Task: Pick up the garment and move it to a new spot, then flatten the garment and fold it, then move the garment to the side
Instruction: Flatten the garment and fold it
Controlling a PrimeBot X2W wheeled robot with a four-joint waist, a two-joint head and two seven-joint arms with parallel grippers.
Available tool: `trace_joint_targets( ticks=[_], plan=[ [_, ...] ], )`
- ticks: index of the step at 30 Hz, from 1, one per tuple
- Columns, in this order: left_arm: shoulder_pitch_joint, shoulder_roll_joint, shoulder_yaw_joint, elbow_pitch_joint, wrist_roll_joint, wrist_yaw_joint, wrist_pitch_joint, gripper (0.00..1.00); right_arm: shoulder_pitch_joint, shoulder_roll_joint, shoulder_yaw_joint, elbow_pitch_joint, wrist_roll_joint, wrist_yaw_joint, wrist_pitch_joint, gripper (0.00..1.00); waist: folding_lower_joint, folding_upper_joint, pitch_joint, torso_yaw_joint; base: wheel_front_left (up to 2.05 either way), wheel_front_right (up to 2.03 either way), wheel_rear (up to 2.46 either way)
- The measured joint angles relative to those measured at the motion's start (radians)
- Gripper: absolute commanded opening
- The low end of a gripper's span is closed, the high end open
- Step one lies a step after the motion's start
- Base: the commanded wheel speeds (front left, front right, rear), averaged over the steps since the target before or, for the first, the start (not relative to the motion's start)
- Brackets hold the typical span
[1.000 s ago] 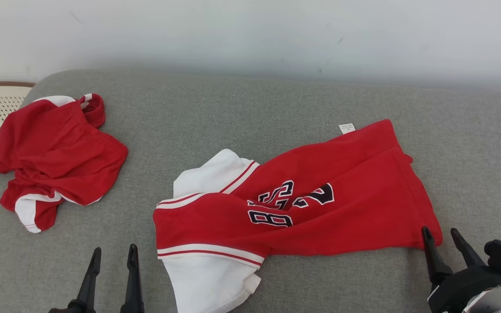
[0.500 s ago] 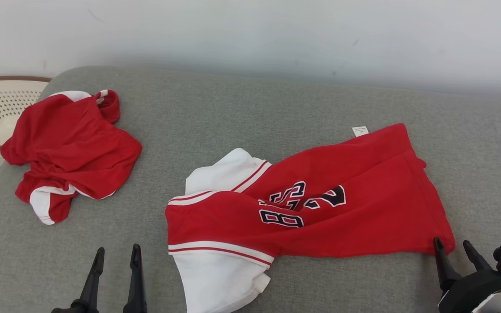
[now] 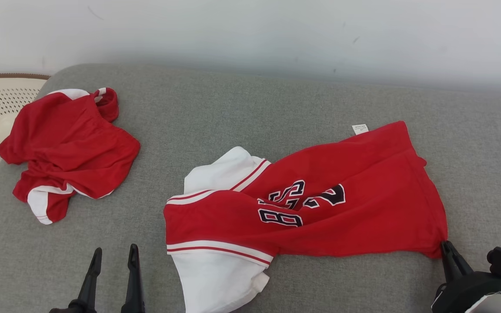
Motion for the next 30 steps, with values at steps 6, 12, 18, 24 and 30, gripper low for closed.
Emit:
trace_joint_targets(
  ticks=[6,12,18,24,30],
  plan=[
    [-0.001,0.0,0.002,0.0,0.001,0.001,0.0,1.0,-0.006,0.001,0.019,-0.035,0.001,0.0,-0.047,0.0,0.0,0.0,0.003,-0.004,0.0,0.0,0.0],
    [-0.001,0.0,0.019,0.004,0.001,-0.007,0.0,1.0,-0.007,-0.006,0.059,-0.143,0.035,0.0,-0.057,0.0,0.0,0.0,0.001,-0.019,0.0,0.0,0.0],
    [0.0,0.0,0.022,0.006,0.001,-0.008,0.0,1.0,0.077,-0.034,0.045,-0.274,0.098,0.0,0.0,0.0,0.0,0.0,-0.006,-0.031,0.0,0.0,0.0],
    [0.002,0.0,0.034,0.002,0.002,-0.009,0.0,1.0,0.142,-0.026,0.002,-0.441,0.154,0.0,0.067,0.0,0.0,0.0,-0.006,-0.053,0.0,0.0,0.0],
    [-0.005,0.0,0.021,0.01,0.002,-0.016,0.0,1.0,0.193,-0.028,0.062,-0.434,0.187,0.0,0.179,0.0,0.0,0.0,-0.002,-0.06,0.0,0.0,0.0]
  ],
)
